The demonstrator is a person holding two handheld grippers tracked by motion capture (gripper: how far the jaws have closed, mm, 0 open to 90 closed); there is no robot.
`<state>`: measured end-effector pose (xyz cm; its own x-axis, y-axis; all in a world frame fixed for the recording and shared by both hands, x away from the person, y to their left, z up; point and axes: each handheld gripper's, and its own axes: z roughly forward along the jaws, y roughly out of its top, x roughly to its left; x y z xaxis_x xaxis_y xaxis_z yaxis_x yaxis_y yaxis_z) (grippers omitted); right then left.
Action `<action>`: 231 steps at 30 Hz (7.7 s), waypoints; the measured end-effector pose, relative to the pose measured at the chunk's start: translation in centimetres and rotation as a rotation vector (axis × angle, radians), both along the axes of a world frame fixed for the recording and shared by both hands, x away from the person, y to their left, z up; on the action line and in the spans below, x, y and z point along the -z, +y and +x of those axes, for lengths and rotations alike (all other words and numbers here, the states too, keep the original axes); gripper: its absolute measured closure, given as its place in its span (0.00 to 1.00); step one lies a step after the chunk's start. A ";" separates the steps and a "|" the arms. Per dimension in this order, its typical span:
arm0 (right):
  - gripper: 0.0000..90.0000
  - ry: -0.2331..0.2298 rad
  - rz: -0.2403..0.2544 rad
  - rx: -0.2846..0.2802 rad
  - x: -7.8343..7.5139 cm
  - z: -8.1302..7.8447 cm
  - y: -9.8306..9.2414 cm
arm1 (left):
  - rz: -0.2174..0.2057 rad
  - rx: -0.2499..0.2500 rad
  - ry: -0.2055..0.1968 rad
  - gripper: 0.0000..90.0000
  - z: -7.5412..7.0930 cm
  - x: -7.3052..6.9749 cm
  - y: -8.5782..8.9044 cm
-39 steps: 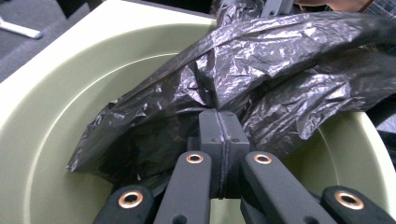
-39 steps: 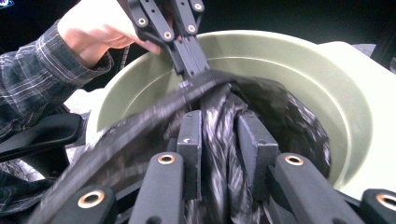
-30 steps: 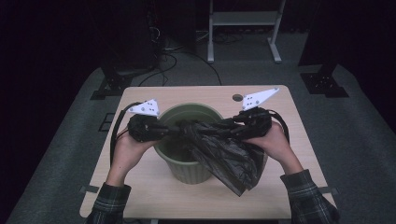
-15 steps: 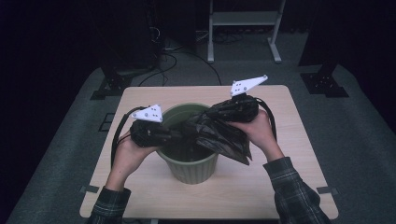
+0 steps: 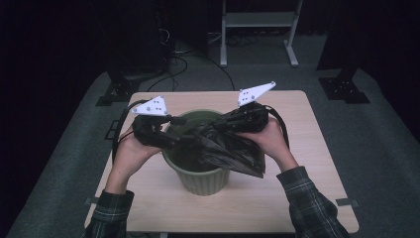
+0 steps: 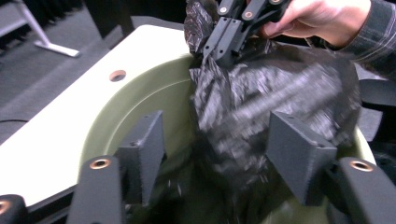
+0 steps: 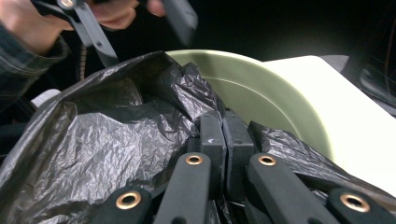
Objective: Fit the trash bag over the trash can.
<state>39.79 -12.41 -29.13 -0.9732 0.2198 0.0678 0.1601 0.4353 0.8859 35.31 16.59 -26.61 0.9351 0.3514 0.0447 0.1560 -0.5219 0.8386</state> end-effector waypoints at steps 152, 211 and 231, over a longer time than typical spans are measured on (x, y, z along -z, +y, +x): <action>1.00 0.007 0.171 0.081 -0.3 -1.1 -1.9 | -0.047 0.058 -0.024 0.39 0.0 -1.1 -4.3; 1.00 -0.009 0.082 0.211 0.7 -1.1 -4.6 | -0.038 -0.058 0.007 1.00 -0.4 0.9 2.2; 1.00 -0.043 0.105 0.215 0.5 -2.5 -7.0 | -0.122 -0.147 -0.046 0.64 -2.1 0.3 7.1</action>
<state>37.25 -19.44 -29.60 -0.9074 0.4159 0.0606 0.1999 0.3002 0.9327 33.25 23.66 -26.88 0.8713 0.4896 0.0351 0.1828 -0.3901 0.9025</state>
